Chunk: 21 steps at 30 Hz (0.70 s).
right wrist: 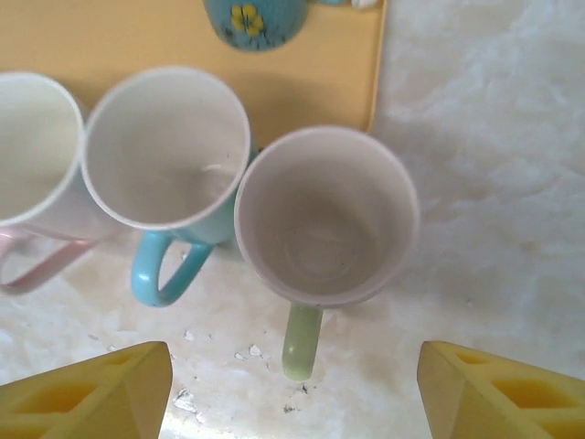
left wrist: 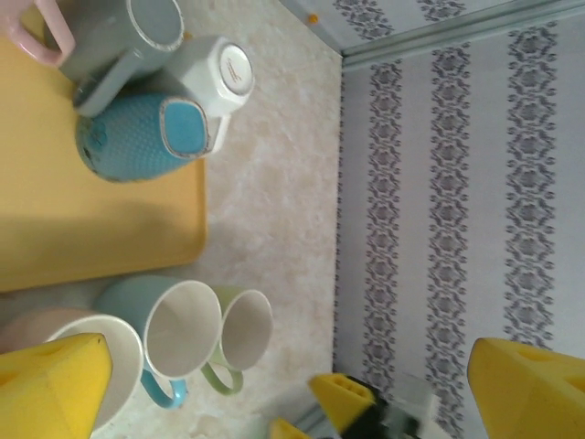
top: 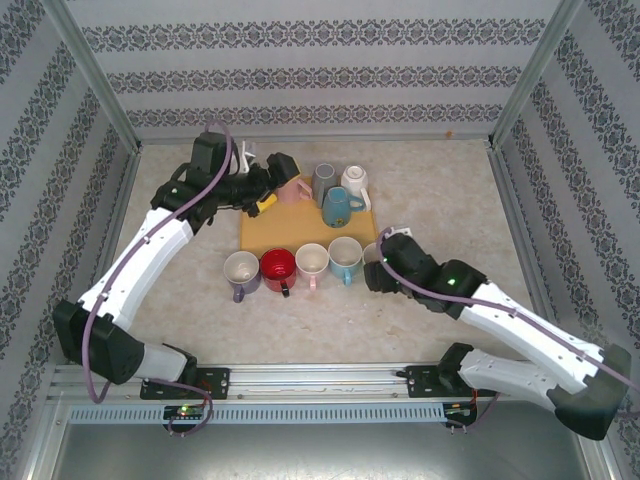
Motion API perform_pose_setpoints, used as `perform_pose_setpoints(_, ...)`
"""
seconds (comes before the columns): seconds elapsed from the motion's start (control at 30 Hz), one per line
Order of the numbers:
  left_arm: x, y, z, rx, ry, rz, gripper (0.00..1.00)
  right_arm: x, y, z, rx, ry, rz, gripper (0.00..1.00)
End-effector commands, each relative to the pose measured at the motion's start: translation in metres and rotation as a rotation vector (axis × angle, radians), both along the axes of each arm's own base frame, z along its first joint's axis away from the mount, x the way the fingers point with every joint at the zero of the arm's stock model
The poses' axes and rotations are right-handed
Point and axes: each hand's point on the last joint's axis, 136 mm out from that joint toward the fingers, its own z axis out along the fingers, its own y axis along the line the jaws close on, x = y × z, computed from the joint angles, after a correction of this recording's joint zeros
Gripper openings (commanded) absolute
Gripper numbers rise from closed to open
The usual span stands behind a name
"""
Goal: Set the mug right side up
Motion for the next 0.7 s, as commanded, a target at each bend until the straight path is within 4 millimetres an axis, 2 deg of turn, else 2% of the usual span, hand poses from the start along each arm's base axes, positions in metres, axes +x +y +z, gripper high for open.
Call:
perform_pose_setpoints(0.0,-0.005,0.006,-0.027,0.153,0.057,0.000,1.00,0.004,-0.007,0.020,0.014,0.006,0.046,0.71)
perform_pose_setpoints(0.07,-0.003,0.002,-0.032,0.195,0.048,-0.018,1.00,0.014,-0.007,0.031,0.067,0.007,0.045,0.71)
perform_pose_setpoints(0.13,-0.006,-0.003,-0.039,0.273,0.052,-0.052,1.00,0.026,0.003,0.042,0.124,0.013,0.083,0.70)
perform_pose_setpoints(0.23,-0.010,-0.002,-0.040,0.372,0.036,-0.066,1.00,0.049,0.021,0.052,0.097,0.022,0.152,0.70)
perform_pose_setpoints(0.33,-0.015,0.005,-0.036,0.390,0.023,-0.050,1.00,0.077,0.044,0.049,0.032,0.040,0.256,0.71)
perform_pose_setpoints(0.43,-0.026,0.015,-0.030,0.393,0.008,-0.031,1.00,0.107,0.071,0.051,-0.021,-0.021,0.451,0.72)
perform_pose_setpoints(0.5,-0.036,0.019,-0.026,0.388,0.004,-0.033,1.00,0.128,0.083,0.050,-0.105,-0.076,0.589,0.74)
perform_pose_setpoints(0.6,-0.052,0.025,-0.019,0.382,-0.006,-0.049,1.00,0.154,0.092,0.037,-0.146,-0.076,0.762,0.74)
perform_pose_setpoints(0.67,-0.064,0.026,-0.015,0.364,-0.021,-0.072,1.00,0.175,0.093,0.033,-0.137,-0.083,0.801,0.73)
